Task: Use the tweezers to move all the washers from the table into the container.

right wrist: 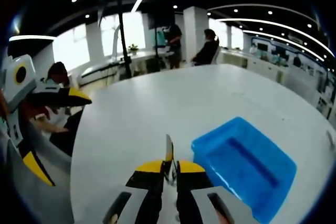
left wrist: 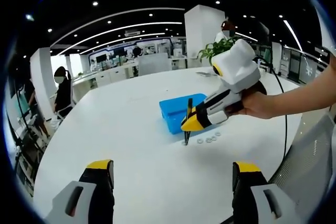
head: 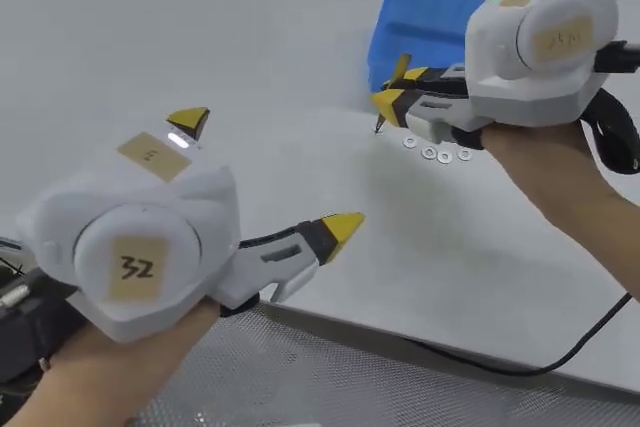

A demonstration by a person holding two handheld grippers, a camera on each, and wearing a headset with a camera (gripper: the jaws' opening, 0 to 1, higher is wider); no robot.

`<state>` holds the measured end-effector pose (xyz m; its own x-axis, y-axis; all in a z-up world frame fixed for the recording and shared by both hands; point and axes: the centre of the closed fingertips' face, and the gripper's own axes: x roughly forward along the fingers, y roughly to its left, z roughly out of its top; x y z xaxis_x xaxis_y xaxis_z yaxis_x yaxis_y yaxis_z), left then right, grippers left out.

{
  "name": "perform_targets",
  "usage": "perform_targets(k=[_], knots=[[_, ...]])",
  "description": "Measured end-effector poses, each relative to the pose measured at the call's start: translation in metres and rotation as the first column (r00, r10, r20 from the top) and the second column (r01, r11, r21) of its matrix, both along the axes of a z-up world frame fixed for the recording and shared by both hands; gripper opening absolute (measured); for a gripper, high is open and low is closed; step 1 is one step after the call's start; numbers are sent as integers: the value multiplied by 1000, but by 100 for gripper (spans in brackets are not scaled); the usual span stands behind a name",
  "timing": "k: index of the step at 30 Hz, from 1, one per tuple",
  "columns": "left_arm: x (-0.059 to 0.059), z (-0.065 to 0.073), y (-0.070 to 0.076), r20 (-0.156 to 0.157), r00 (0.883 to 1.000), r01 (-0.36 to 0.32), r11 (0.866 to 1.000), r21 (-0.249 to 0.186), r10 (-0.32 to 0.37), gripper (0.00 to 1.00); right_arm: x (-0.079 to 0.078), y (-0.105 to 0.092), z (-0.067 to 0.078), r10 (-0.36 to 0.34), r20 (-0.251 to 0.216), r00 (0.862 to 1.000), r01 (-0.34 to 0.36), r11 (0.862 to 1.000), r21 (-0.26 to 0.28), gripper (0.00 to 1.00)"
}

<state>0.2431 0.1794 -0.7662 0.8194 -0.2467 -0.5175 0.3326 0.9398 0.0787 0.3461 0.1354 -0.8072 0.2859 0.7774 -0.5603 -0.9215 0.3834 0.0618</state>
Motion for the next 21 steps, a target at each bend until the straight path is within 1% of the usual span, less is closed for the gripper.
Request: perform_targets(k=[2, 3, 6, 11, 14, 18, 20, 21], knots=[[0, -1, 0, -5, 1000, 0, 1000, 3, 0, 96, 0, 0, -3, 6, 2, 1000, -6, 1000, -15, 5], [0, -1, 1, -4, 1000, -1, 1000, 5, 1, 95, 1, 0, -2, 4, 12, 1000, -4, 1000, -11, 5], [0, -1, 1, -7, 1000, 0, 1000, 5, 1, 95, 0, 0, -2, -1, 9, 1000, 2, 1000, -11, 4], [0, 0, 1, -3, 1000, -1, 1000, 7, 1, 95, -1, -2, -1, -4, 23, 1000, 4, 1000, -21, 4], [0, 0, 2, -1, 1000, -2, 1000, 5, 2, 95, -3, -3, -1, -5, 23, 1000, 6, 1000, -27, 3], [-1, 0, 2, -1, 1000, -3, 1000, 4, 3, 96, -4, 0, 1, 6, 31, 999, -5, 999, -40, 3], [-1, 1, 2, 2, 1000, -3, 1000, 2, 3, 96, -4, 0, 3, 9, 39, 999, -8, 999, -39, 3], [-1, 1, 2, -1, 1000, -4, 1000, -1, 4, 96, -3, 0, 5, 7, 37, 999, -6, 999, -35, 3]])
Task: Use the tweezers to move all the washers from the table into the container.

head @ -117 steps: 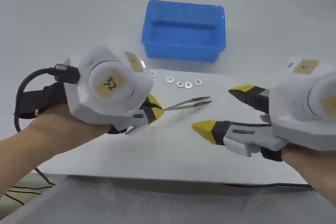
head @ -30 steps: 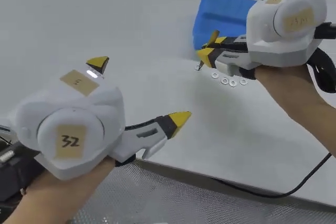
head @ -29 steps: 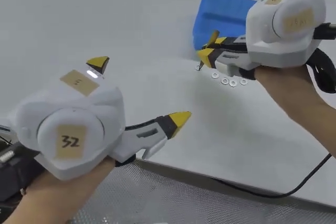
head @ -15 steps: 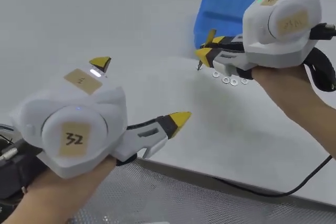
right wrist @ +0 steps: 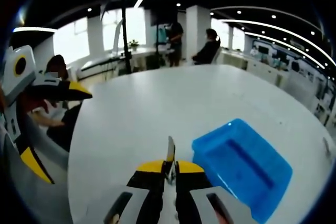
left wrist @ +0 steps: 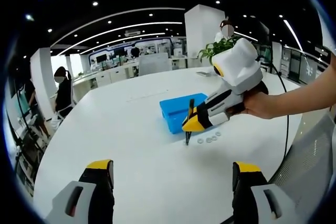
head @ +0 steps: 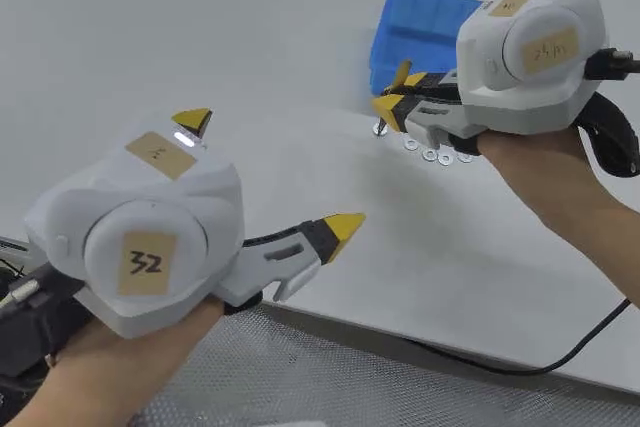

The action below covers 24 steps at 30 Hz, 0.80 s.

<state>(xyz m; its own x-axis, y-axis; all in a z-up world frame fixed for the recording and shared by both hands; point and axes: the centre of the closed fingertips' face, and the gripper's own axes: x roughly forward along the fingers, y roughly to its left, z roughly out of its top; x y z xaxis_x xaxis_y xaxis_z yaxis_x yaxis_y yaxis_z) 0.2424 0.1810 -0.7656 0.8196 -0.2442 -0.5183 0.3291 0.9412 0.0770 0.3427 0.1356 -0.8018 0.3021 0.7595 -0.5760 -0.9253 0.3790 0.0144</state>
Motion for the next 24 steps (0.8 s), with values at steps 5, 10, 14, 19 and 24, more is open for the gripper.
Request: perform_targets(k=[5, 10, 14, 19, 24], knots=[[0, -1, -1, -5, 1000, 5, 1000, -5, -5, 97, -2, -2, 16, -4, 7, 1000, 4, 1000, 22, 3], [-1, -2, -2, -10, 1000, 11, 1000, -5, -11, 98, -1, -2, 32, -7, 11, 1000, 7, 998, 57, 3], [-1, -3, -3, -15, 1000, 15, 1000, -6, -15, 98, 3, -4, 45, -15, 32, 999, 13, 997, 71, 3], [-2, -4, -5, -22, 999, 26, 1000, -12, -27, 98, 18, -9, 60, -59, 45, 997, 54, 992, 112, 3], [-2, -6, -7, -31, 999, 33, 999, -16, -33, 98, 38, -11, 61, -112, 40, 993, 106, 985, 138, 3]])
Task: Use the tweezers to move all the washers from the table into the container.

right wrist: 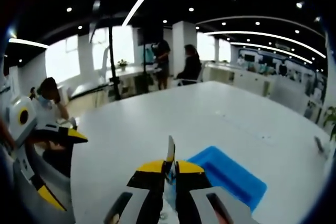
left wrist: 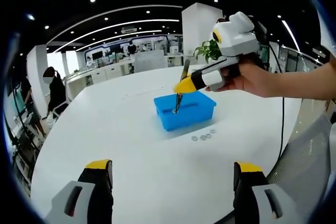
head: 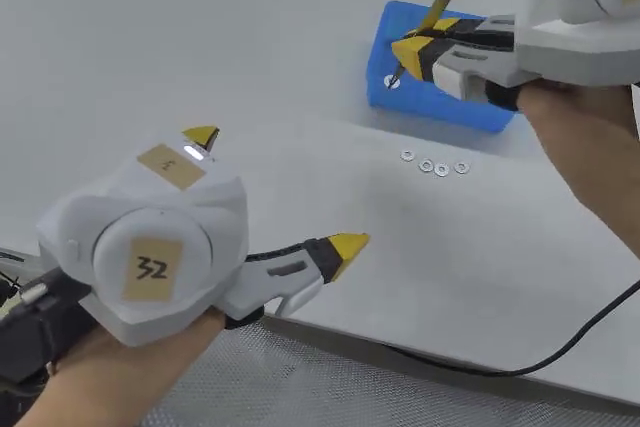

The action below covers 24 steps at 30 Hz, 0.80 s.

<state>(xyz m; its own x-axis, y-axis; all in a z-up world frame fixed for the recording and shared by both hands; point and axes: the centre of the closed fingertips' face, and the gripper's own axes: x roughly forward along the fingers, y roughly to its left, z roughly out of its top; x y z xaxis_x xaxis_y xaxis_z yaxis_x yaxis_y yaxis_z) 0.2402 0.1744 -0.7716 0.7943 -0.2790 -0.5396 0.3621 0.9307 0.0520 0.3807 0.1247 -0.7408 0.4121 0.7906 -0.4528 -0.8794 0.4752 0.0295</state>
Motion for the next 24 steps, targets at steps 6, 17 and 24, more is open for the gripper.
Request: perform_targets(k=[6, 17, 24], knots=[[-2, -4, -5, -18, 999, 30, 1000, 9, -30, 98, 19, -2, -6, -57, -2, 998, 57, 998, 6, 3], [-3, -6, -6, -28, 999, 39, 999, 3, -39, 97, 25, 2, -46, -80, -55, 995, 78, 996, -41, 3], [-4, -7, -10, -34, 998, 57, 998, 9, -57, 96, 31, 2, -60, -83, -88, 993, 78, 995, -57, 3]])
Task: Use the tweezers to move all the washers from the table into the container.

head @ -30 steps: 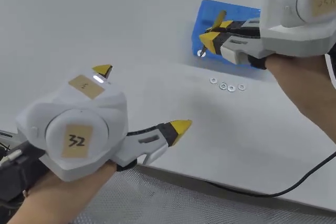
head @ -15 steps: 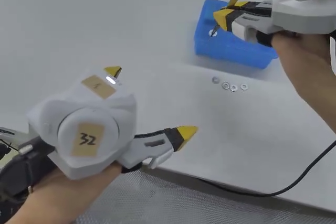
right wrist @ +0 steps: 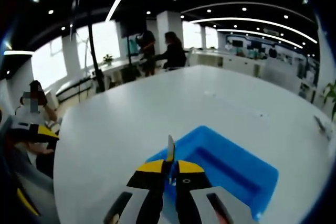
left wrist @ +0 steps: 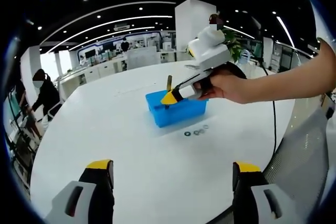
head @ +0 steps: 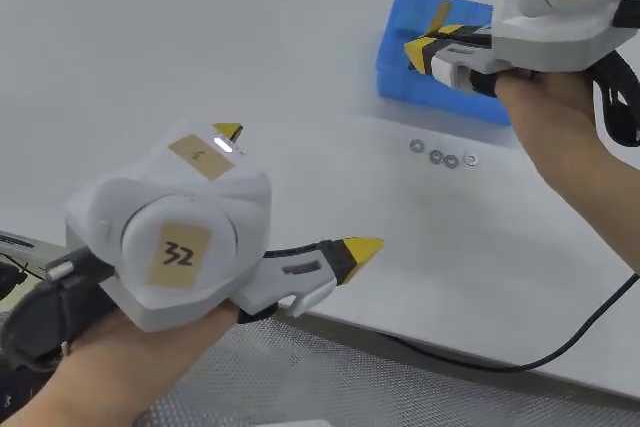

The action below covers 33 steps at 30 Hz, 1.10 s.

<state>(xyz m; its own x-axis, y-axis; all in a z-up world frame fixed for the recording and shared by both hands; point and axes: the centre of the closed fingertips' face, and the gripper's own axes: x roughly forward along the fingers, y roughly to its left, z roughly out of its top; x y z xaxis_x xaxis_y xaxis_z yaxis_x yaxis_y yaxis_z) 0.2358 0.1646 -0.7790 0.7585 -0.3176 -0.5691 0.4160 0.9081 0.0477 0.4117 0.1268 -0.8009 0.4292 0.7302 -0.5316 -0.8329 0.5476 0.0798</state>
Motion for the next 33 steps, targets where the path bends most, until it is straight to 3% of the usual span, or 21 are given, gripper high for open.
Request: perform_targets(k=[8, 22, 28, 33], knots=[[-1, -2, -2, -10, 1000, 9, 1000, 10, -9, 95, 9, -1, -5, -19, -17, 1000, 19, 1000, 15, 4], [-2, -2, -3, -12, 1000, 10, 1000, 10, -10, 95, 7, -3, -7, -14, -4, 1000, 14, 1000, 5, 4], [-2, -2, -4, -13, 1000, 12, 1000, 7, -12, 96, 2, -4, -5, -19, 8, 1000, 19, 1000, 4, 5], [-2, -2, -5, -13, 1000, 16, 1000, 4, -16, 96, 2, -7, 12, -27, 25, 999, 26, 999, 31, 5]])
